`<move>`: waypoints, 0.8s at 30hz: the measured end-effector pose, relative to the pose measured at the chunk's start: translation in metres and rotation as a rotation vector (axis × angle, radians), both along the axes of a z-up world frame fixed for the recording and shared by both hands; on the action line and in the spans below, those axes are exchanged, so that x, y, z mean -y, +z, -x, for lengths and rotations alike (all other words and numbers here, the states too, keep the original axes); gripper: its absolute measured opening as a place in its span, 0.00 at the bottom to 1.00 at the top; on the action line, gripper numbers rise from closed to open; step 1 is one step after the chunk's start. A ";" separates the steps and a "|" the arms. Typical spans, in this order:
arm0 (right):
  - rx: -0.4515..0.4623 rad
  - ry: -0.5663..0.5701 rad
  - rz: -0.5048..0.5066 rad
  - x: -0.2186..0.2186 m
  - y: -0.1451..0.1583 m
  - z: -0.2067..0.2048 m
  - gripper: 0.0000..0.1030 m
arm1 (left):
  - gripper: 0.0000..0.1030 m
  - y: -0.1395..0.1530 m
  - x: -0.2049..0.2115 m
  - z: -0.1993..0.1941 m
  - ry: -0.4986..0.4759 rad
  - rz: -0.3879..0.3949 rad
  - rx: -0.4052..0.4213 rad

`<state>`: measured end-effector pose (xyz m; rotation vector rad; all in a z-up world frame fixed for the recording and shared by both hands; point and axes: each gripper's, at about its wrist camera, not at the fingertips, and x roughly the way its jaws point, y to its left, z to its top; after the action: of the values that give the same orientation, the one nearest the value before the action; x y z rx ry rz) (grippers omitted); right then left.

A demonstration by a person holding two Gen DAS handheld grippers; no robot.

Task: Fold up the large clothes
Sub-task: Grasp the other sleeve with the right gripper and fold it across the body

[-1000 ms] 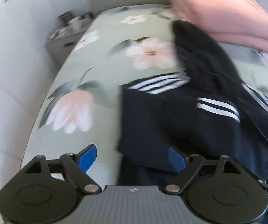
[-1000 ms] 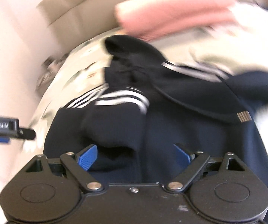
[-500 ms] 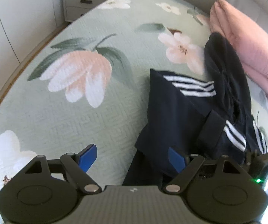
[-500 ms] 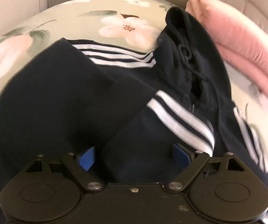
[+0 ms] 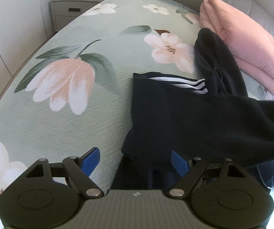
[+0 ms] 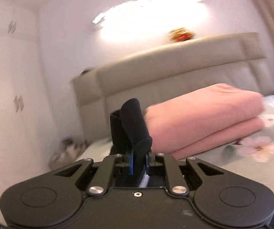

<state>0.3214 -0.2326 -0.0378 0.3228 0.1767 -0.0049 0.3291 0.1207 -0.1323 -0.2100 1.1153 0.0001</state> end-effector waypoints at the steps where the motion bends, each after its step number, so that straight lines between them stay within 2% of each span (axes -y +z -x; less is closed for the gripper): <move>1: -0.026 -0.035 -0.013 0.014 -0.007 0.002 0.14 | 0.81 -0.002 0.004 0.001 0.003 -0.005 0.009; 3: -0.120 -0.075 -0.064 0.046 -0.036 0.002 0.17 | 0.79 -0.009 0.015 0.001 -0.010 -0.023 0.000; 5: -0.260 -0.073 -0.170 0.076 -0.076 -0.006 0.25 | 0.76 -0.017 0.027 0.000 -0.033 -0.039 -0.024; 7: -0.409 -0.077 -0.270 0.100 -0.114 -0.011 0.46 | 0.74 -0.024 0.036 -0.001 -0.052 -0.044 -0.051; 8: -0.461 -0.117 -0.313 0.110 -0.127 -0.007 0.47 | 0.74 -0.027 0.041 -0.001 -0.065 -0.046 -0.062; 9: -0.466 -0.149 -0.355 0.117 -0.135 0.002 0.44 | 0.74 -0.028 0.045 -0.001 -0.076 -0.048 -0.066; 10: -0.444 -0.167 -0.408 0.125 -0.137 0.012 0.48 | 0.74 -0.028 0.049 0.000 -0.083 -0.051 -0.066; 11: -0.420 -0.196 -0.449 0.131 -0.136 0.020 0.58 | 0.74 -0.028 0.052 0.001 -0.088 -0.055 -0.064; 12: -0.422 -0.242 -0.444 0.135 -0.131 0.023 0.83 | 0.74 -0.028 0.055 0.002 -0.095 -0.059 -0.062; 14: -0.413 -0.318 -0.376 0.139 -0.116 0.027 0.86 | 0.75 -0.028 0.059 0.003 -0.108 -0.073 -0.061; 15: -0.389 -0.322 -0.369 0.141 -0.109 0.030 0.86 | 0.75 -0.029 0.060 0.005 -0.112 -0.080 -0.060; 17: -0.343 -0.268 -0.408 0.146 -0.103 0.029 0.93 | 0.75 -0.029 0.061 0.006 -0.117 -0.086 -0.061; 19: -0.359 -0.228 -0.407 0.144 -0.102 0.013 0.94 | 0.75 -0.030 0.061 0.006 -0.115 -0.091 -0.066; 22: -0.419 -0.193 -0.263 0.130 -0.093 -0.008 0.94 | 0.75 -0.028 0.059 0.005 -0.113 -0.097 -0.058; 24: -0.433 -0.121 -0.092 0.114 -0.086 -0.021 0.94 | 0.75 -0.026 0.059 0.005 -0.113 -0.107 -0.047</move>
<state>0.3428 -0.3468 -0.1239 0.4211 0.5876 -0.1884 0.3244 0.0618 -0.1585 -0.0512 1.1696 -0.0357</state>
